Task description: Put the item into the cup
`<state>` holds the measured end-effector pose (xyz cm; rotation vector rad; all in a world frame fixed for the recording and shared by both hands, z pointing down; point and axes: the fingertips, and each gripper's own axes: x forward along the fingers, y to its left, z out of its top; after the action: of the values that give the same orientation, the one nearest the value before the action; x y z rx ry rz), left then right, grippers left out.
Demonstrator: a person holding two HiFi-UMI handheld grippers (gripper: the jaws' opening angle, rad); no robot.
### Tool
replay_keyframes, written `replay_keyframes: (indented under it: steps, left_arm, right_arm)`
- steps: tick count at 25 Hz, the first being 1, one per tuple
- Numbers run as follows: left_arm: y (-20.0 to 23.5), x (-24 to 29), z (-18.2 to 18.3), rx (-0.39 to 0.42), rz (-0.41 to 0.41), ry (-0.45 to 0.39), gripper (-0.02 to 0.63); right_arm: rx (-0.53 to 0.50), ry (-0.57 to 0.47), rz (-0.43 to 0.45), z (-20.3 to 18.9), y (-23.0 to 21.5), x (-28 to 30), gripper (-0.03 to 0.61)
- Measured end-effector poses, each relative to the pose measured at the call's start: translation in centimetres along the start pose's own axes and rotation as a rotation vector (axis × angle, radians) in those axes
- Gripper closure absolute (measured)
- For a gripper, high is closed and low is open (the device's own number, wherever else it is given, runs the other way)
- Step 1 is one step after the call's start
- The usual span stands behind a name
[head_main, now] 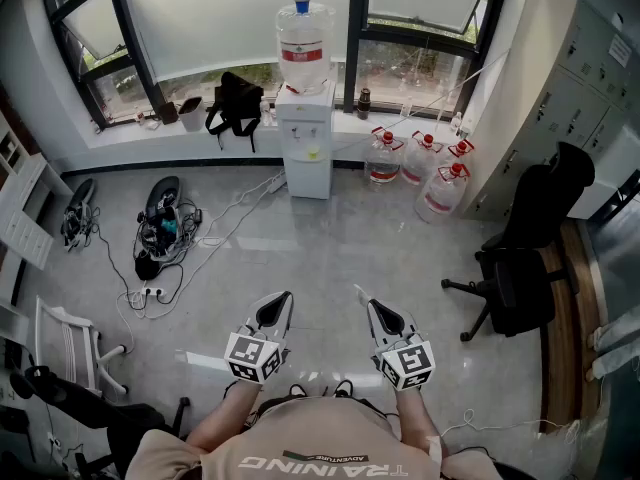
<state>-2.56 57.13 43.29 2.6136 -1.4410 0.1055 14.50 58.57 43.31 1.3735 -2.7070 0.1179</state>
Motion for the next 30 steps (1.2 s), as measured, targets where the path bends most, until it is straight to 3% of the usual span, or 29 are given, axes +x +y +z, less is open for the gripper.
replay_keyframes:
  steps: [10, 19, 25, 30]
  left_arm:
    - [-0.7, 1.7, -0.7, -0.004, 0.013, 0.013, 0.606]
    - [-0.7, 3.2, -0.8, 0.0, 0.054, 0.019, 0.606]
    - [1.8, 4.8, -1.2, -0.017, 0.045, 0.036, 0.606]
    - [6.7, 7.3, -0.4, -0.001, 0.016, 0.026, 0.606]
  right_arm:
    - [-0.006, -0.003, 0.027, -0.4, -1.8, 0.3, 0.566]
    - [-0.071, 0.022, 0.097, -0.7, -2.8, 1.8, 0.566]
    - [-0.051, 0.042, 0.107, -0.7, -3.1, 5.3, 0.566]
    - [-0.029, 0.044, 0.068, -0.4, -4.0, 10.6, 0.566]
